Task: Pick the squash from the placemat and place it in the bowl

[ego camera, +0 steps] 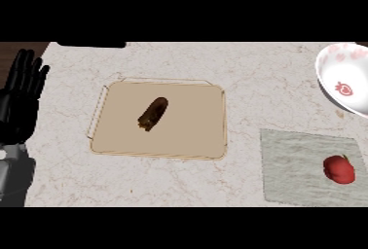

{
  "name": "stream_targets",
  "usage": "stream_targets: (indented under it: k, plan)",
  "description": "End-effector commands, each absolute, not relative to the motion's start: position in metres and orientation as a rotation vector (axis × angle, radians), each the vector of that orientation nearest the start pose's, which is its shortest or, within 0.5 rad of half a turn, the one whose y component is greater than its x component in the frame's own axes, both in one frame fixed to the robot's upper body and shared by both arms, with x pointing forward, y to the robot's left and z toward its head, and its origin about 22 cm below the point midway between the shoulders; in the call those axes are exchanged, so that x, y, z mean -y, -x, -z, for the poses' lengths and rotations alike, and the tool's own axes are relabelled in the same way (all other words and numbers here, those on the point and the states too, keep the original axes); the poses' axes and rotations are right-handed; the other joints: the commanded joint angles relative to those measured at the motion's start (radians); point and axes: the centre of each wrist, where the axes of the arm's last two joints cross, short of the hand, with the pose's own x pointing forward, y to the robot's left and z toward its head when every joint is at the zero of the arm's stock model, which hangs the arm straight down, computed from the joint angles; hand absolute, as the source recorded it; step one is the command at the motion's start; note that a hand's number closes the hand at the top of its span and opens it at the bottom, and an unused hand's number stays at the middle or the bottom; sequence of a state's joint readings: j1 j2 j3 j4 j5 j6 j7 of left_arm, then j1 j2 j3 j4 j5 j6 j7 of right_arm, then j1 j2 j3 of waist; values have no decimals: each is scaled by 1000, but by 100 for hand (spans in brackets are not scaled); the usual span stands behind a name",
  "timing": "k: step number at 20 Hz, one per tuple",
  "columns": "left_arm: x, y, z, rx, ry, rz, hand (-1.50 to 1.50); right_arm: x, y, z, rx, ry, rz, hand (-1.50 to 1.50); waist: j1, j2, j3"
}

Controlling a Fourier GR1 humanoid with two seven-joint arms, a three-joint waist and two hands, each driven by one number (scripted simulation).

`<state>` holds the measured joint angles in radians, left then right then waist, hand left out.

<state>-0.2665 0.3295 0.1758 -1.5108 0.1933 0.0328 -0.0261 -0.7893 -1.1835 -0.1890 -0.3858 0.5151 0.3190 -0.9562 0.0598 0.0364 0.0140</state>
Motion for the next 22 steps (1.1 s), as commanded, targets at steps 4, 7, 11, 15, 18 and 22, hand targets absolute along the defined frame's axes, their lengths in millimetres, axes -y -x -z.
stream_targets:
  k: [4,7,11,15,18,22]
  plan:
    - [-309,-300,-85,1818,-158,1,0,579,-280,-268,1793,529,-1068,150,16,-6,-5]
    - [-307,-309,-95,1823,-148,19,0,566,-296,-269,1783,523,-1113,150,33,3,-5]
    - [-314,-308,-98,1823,-169,36,0,557,-305,-260,1709,455,-1194,150,29,-5,-8]
    - [-303,-311,-95,1827,-163,21,0,549,-316,-235,1674,408,-1222,150,24,-2,-6]
    - [-310,-310,-94,1829,-166,23,0,539,-327,-236,1661,389,-1237,150,34,-5,-9]
    - [-308,-315,-92,1826,-173,9,0,525,-340,-201,1634,403,-1302,150,19,-3,-8]
